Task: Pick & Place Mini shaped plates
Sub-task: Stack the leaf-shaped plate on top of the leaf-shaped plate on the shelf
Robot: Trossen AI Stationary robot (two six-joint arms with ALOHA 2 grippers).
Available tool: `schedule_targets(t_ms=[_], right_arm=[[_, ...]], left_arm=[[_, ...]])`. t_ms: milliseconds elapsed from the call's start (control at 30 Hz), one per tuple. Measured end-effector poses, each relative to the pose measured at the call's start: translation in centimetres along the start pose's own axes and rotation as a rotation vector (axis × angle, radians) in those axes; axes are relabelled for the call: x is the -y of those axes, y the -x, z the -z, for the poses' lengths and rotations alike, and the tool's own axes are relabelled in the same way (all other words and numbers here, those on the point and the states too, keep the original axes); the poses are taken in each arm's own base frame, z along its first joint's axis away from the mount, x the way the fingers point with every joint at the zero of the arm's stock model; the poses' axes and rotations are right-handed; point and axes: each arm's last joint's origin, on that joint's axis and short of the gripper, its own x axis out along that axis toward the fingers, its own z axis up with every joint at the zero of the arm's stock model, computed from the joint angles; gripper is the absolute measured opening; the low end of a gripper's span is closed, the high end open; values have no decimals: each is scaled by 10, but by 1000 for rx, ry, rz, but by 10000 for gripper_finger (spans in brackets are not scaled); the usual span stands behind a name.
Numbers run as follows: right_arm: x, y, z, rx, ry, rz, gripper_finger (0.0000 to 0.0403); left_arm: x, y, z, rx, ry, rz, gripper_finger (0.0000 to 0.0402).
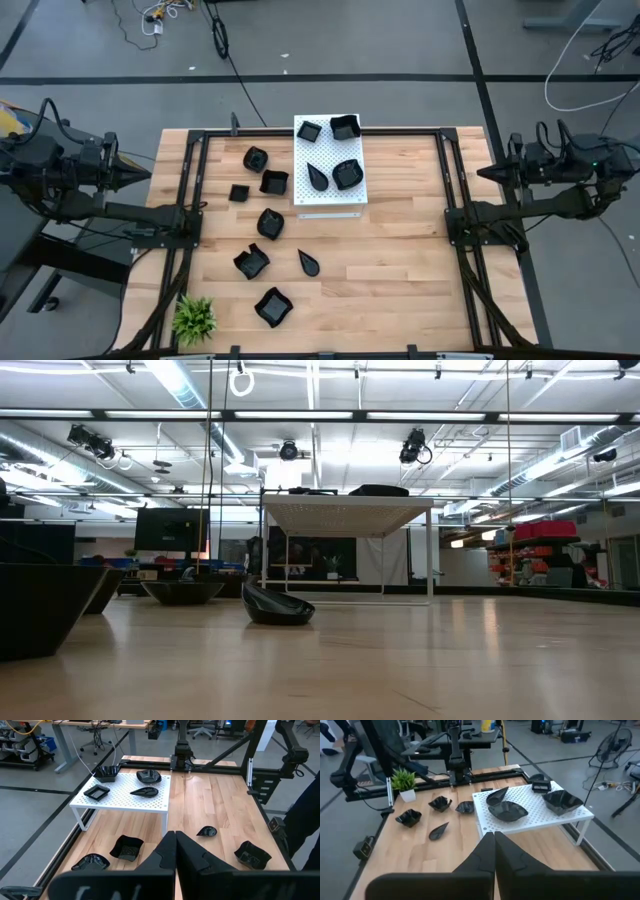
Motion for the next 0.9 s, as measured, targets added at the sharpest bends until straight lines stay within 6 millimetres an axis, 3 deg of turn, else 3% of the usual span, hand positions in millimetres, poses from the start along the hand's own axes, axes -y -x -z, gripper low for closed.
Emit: schedule_targets(t_ms=[900], right_arm=[[-2, 0, -5, 46, -2, -55, 17]], left_arm=[[0, 0, 0, 0, 0, 0, 3]])
